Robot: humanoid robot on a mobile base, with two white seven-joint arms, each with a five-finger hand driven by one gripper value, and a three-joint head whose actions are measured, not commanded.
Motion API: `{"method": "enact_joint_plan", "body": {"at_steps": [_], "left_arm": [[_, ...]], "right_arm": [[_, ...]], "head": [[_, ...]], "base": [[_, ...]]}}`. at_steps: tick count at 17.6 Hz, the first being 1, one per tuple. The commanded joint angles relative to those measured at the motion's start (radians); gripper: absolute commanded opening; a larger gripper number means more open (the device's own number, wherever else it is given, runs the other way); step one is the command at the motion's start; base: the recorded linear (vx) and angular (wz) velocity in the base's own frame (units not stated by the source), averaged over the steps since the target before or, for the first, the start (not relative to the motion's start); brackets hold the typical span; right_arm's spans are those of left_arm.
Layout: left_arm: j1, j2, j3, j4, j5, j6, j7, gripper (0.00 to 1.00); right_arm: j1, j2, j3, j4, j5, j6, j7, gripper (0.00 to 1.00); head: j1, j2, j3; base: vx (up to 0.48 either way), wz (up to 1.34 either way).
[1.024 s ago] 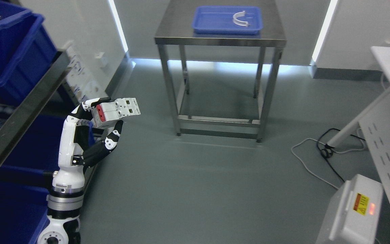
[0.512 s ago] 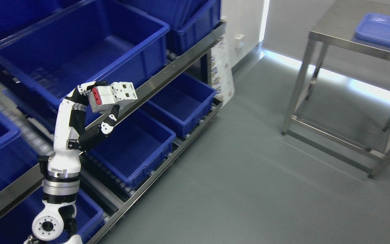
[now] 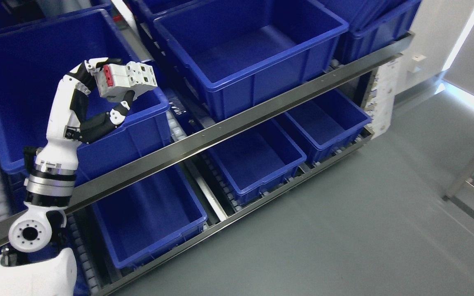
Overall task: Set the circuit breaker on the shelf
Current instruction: 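Hold the breaker in the left hand while turning toward the bin shelf, then move the left hand over the upper blue bin and lower the breaker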
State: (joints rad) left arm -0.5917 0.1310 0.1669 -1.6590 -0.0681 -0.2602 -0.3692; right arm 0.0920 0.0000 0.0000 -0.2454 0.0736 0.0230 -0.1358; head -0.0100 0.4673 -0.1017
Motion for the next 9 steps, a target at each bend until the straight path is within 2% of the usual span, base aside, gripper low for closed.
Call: {"method": "enact_joint_plan", "body": {"at_steps": [1,4,6,9], "left_arm": [[-0.15,0.168,-0.024,0.185,-0.125,0.016,-0.083,0.13],[-0.256,0.16,-0.047,0.339,-0.312,0.018,-0.129,0.15],[-0.324,0.157,-0.073,0.425,-0.351,0.018,-0.131,0.15],[-0.437,0.156,-0.176,0.565,-0.386,0.018,-0.131,0.15]], "right_arm": [[0.0,-0.017,0.02,0.0,0.0,0.055,-0.001,1.0],[0.0,-0.017,0.02,0.0,0.0,0.055,-0.001,1.0],[0.0,-0.017,0.02,0.0,0.0,0.055,-0.001,1.0],[0.0,-0.017,0.02,0.0,0.0,0.055,-0.001,1.0]], "head": [[0.0,0.0,0.0],[0.0,0.0,0.0],[0.0,0.0,0.0],[0.0,0.0,0.0]], "base": [[0.021,0.54],[0.038,0.47],[0.069,0.38],[0.082,0.36]]}}
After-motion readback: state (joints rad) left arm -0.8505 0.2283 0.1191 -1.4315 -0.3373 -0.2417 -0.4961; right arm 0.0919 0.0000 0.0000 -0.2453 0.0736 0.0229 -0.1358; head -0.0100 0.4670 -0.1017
